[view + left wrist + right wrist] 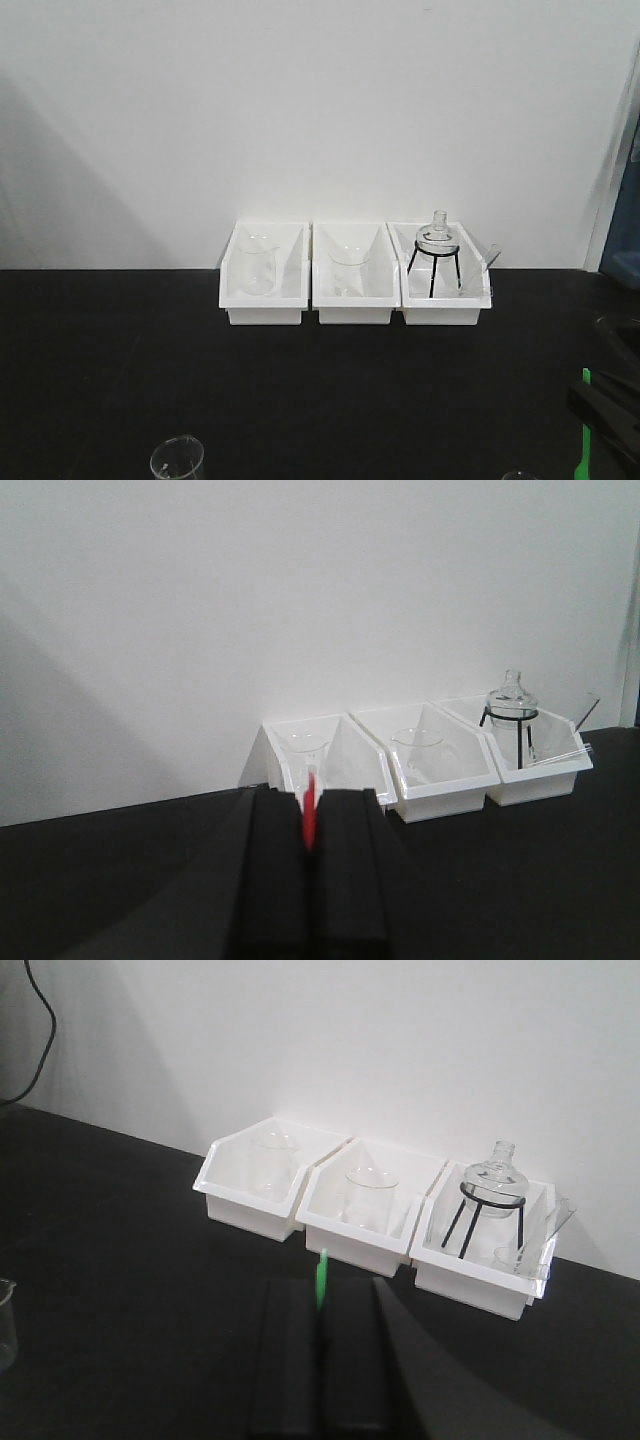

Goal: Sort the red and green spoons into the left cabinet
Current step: 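Lift both spoons up out of their glass beakers, then drive the base away from the bench holding both spoons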

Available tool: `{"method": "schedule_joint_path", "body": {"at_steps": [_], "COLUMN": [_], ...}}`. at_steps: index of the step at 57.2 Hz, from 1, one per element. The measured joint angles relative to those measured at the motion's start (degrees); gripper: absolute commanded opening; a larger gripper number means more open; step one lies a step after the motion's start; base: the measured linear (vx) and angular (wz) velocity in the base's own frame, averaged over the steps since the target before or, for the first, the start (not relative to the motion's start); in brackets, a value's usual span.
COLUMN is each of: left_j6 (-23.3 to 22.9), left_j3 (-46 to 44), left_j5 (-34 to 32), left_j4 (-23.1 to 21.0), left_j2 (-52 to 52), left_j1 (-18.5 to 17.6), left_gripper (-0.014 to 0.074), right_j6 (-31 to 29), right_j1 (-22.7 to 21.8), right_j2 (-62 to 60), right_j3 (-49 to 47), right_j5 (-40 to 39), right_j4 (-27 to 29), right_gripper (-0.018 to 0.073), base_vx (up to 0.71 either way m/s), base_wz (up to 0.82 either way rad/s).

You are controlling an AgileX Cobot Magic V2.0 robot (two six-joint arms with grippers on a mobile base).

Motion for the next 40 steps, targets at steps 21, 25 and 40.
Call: {"method": "schedule_joint_path", "body": {"at_steps": [21,25,40], "left_j6": [0.00,0.00,0.01], "left_j3": [0.00,0.00,0.00], "left_j5": [0.07,0.07,0.13], "left_j4": [-0.06,-0.06,-0.12], "left_j2": [0.00,0.00,0.00], "left_j1": [0.00,0.00,0.00], "left_gripper": [-0.0006,-0.0006,-0.0006], "right_j6": [0.04,0.04,0.04], "right_j1": [0.00,0.00,0.00], "right_j2": [0.00,0.00,0.00], "right_j3": [0.00,0.00,0.00], "right_j5": [0.00,0.00,0.00], "right_j4": [0.00,0.00,0.00], "right_gripper": [-0.0006,-0.0006,-0.0006], "base_vx": [-0.05,-0.11,-0.17], "base_wz": [0.07,0.13,0.11]}}
